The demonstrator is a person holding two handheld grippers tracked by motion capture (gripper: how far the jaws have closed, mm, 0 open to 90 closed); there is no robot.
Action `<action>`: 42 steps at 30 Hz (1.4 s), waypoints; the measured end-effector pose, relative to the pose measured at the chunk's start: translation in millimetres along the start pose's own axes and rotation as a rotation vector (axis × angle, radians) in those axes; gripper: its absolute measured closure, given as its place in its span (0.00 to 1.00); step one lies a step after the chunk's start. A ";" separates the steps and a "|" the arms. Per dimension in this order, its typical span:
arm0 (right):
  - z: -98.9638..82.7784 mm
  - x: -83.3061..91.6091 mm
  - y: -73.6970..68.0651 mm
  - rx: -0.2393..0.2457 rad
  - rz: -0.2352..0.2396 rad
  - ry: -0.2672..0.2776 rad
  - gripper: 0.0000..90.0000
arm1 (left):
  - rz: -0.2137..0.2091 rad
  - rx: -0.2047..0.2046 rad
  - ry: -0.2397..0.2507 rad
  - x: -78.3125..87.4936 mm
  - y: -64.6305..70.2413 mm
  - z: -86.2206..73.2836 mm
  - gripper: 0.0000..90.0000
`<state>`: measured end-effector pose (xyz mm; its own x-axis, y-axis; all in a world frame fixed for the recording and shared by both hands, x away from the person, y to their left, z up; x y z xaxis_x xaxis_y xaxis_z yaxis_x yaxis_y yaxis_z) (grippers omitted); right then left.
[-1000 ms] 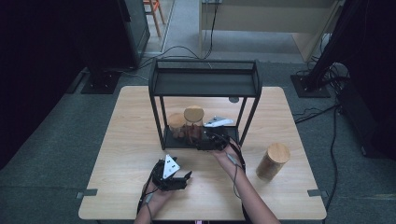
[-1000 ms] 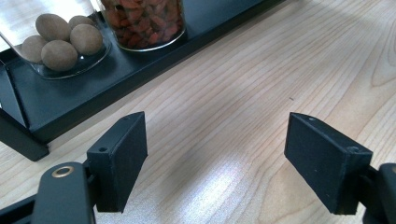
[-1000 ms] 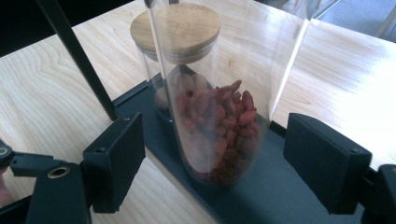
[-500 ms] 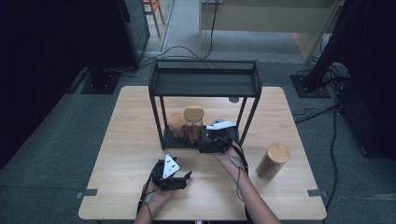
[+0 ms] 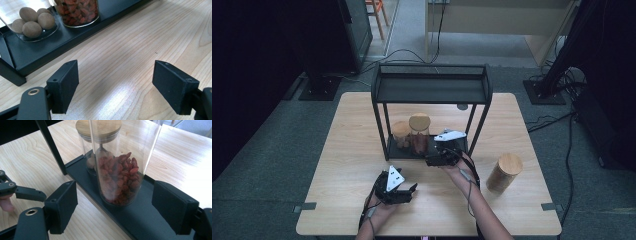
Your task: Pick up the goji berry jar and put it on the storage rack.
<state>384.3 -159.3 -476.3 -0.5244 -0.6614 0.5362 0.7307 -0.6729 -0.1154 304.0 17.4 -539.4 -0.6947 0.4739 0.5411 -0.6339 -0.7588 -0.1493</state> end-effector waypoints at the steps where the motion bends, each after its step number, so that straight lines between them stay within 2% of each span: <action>1: -0.3 0.7 -0.2 0.001 0.000 0.000 0.23 | 0.000 0.001 0.000 0.0 0.0 0.0 0.24; 14: -11.4 6.8 -3.1 0.014 0.010 -0.015 0.22 | 0.000 0.001 0.000 -0.1 -0.1 0.0 0.24; 42: -21.4 18.8 -2.3 0.021 0.016 -0.023 0.22 | -0.002 0.003 -0.003 -0.4 -0.1 0.0 0.24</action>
<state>363.3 -177.3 -483.9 -0.5030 -0.6639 0.5533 0.7477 -0.6554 -0.1068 304.3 17.3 -539.6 -0.6925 0.4740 0.5439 -0.6341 -0.7595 -0.1454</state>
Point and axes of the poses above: each handheld gripper's, and its own axes: x roughly backward along the jaws, z roughly out of its top, y roughly to its right, the point moved 4 cm from there along -x, roughly forward along the jaws, and after that the axes turned 6 degrees about z, right-handed, at the moved point
